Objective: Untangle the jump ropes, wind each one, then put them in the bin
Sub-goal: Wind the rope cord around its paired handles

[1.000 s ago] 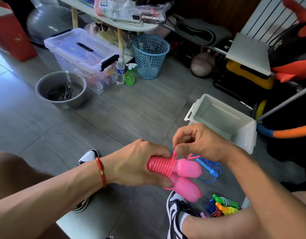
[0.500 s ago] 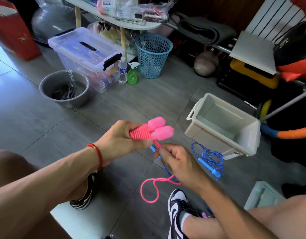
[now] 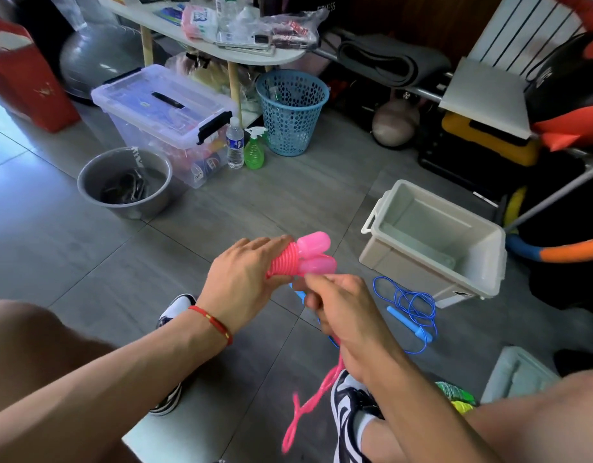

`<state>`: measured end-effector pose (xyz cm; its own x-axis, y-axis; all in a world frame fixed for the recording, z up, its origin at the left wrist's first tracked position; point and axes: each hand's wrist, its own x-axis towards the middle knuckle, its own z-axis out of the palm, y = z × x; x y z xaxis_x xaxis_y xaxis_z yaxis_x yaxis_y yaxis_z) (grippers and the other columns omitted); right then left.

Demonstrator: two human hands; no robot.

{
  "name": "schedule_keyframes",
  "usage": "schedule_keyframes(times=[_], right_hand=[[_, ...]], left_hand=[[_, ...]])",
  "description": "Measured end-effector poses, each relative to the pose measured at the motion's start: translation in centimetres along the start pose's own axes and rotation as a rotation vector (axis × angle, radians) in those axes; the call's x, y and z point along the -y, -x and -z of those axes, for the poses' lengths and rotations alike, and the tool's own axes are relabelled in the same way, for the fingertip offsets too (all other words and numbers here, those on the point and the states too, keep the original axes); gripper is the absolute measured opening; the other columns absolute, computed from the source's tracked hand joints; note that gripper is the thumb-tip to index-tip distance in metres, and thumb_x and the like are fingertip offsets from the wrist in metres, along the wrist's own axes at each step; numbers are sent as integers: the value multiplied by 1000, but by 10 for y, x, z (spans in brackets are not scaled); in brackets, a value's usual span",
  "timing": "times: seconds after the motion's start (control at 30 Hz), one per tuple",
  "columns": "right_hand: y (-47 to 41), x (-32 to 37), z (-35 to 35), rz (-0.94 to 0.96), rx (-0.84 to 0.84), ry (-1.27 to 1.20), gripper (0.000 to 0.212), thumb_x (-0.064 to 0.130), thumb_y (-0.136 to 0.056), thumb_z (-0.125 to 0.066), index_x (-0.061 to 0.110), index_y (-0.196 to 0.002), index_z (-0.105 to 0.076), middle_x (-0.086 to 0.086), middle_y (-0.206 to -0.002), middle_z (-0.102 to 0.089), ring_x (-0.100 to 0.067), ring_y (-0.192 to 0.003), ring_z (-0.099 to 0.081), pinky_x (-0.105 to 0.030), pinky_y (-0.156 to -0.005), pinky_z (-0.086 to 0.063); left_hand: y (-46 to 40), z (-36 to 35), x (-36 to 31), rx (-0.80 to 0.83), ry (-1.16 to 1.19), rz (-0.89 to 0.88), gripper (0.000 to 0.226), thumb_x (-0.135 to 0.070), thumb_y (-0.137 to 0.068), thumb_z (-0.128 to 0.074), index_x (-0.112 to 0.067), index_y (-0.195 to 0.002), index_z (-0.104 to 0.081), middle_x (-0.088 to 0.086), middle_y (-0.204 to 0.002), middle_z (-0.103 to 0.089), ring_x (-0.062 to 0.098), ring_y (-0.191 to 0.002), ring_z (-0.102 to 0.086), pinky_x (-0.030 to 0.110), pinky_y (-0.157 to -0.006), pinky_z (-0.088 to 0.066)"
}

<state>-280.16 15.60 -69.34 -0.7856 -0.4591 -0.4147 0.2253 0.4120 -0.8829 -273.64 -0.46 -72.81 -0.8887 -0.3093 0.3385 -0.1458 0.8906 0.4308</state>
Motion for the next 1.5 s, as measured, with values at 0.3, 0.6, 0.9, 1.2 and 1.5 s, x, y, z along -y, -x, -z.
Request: schedule_keyframes(times=[0.3, 0.6, 0.9, 1.2, 1.5], right_hand=[[-7, 7, 6, 85, -137, -152, 58, 57, -80, -78, 6, -57, -61, -6, -57, -37, -21, -58, -26, -34, -54, -24], [-8, 6, 17, 352, 108, 12, 53, 47, -93, -65, 15, -54, -51, 5, -51, -30, -17, -53, -25, -35, -52, -19], [-14, -12, 0, 206, 11, 143, 39, 47, -101, -55, 23, -77, -74, 8, -52, -52, -9, -46, -40, -31, -52, -35], [-1, -11, 5, 121, 36, 86, 31, 22, -103, -47, 14, -93, -75, 13, -49, -40, -2, -42, -36, -16, -50, -28], [3, 11, 0, 100, -110, -95, 81, 68, -87, -61, -13, -83, -61, 0, -55, -23, -18, -53, -21, -27, -48, -20]], left_hand=[[18, -2, -24, -32, 145, -185, 55, -48, -87, -69, -25, -137, -61, -4, -126, -60, 19, -94, -58, 39, -78, -50], [6, 27, -18, 641, 1235, 479, 42, -35, -94, -58, -1, -118, -60, 21, -104, -70, 28, -72, -62, 42, -70, -56], [0, 17, -9, 235, 543, 341, 23, -46, -93, -65, -25, -88, -61, -13, -60, -50, 8, -53, -42, 26, -53, -35], [-1, 21, -5, 128, 319, 318, 26, -44, -95, -62, -32, -117, -60, -4, -74, -61, 23, -69, -59, 36, -65, -50], [12, 0, -22, -131, -254, -119, 45, -42, -92, -65, -27, -134, -59, 1, -93, -57, 29, -76, -59, 41, -62, -44]])
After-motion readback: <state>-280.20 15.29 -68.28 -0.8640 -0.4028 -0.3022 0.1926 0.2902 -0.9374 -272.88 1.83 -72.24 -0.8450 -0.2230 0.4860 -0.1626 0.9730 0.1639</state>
